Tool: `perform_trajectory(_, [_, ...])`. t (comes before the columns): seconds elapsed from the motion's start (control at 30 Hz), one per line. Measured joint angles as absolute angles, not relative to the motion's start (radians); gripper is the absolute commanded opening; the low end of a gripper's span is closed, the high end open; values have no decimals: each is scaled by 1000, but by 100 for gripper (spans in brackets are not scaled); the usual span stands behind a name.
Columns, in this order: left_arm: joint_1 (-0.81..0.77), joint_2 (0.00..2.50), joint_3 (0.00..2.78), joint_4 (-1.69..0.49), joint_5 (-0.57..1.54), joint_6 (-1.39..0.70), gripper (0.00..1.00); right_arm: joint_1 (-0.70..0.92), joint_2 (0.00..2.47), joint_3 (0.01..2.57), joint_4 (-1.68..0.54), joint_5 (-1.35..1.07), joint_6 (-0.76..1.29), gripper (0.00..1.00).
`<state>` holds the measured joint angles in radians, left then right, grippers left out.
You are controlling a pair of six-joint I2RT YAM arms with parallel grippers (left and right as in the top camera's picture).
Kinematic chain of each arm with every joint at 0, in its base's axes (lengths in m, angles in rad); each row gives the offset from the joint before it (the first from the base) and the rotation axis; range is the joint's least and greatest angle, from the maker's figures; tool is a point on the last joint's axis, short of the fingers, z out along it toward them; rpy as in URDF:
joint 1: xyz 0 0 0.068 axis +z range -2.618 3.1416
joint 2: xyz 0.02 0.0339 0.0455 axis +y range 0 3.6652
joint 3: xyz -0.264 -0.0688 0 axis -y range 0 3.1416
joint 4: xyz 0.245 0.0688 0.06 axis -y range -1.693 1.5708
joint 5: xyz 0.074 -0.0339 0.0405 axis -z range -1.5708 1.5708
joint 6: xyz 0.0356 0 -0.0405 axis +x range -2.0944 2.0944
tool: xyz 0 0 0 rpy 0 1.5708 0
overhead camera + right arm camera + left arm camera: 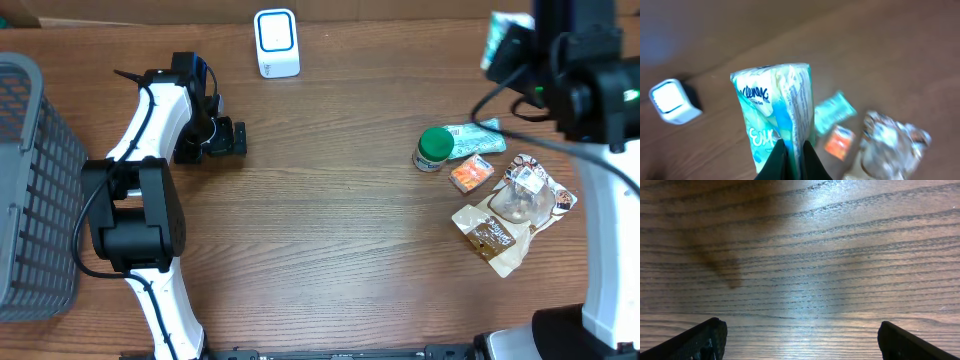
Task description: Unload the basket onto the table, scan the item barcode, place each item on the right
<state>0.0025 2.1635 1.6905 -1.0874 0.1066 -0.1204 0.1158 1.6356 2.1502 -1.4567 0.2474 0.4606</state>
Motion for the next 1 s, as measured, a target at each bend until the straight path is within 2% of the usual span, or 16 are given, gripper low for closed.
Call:
perform_trajectory(0.2, [2, 2164, 1691, -1087, 107, -120, 100, 16, 1636, 1994, -1451, 174, 493, 4])
perform_trajectory(0.33, [2, 2163, 1691, -1087, 106, -120, 100, -2, 1637, 1793, -1340, 133, 503, 4])
perform_trajectory(0.47, [2, 2163, 1691, -1087, 106, -120, 100, -2, 1644, 1584, -1192, 112, 517, 19])
perform_trajectory(0.53, [2, 2163, 1691, -1088, 107, -120, 99, -5, 1649, 1509, -1131, 107, 528, 32])
perform_trajectory(0.57, [2, 2163, 1691, -1088, 107, -120, 100, -7, 1653, 1488, -1122, 105, 530, 44])
perform_trajectory(0.67, [2, 2163, 1691, -1087, 107, -120, 99, -14, 1654, 1467, -1116, 103, 537, 70])
perform_trajectory(0.7, [2, 2163, 1691, -1087, 106, -120, 100, -16, 1654, 1467, -1114, 100, 543, 76])
perform_trajectory(0.73, [2, 2163, 1691, -1087, 106, -120, 100, -19, 1653, 1468, -1114, 92, 532, 92])
perform_trajectory(0.77, [2, 2163, 1691, -1088, 107, -120, 100, -19, 1652, 1468, -1116, 80, 522, 100])
perform_trajectory(1.0, [2, 2163, 1691, -1087, 107, -120, 99, -19, 1571, 1491, -1138, -109, 466, 100])
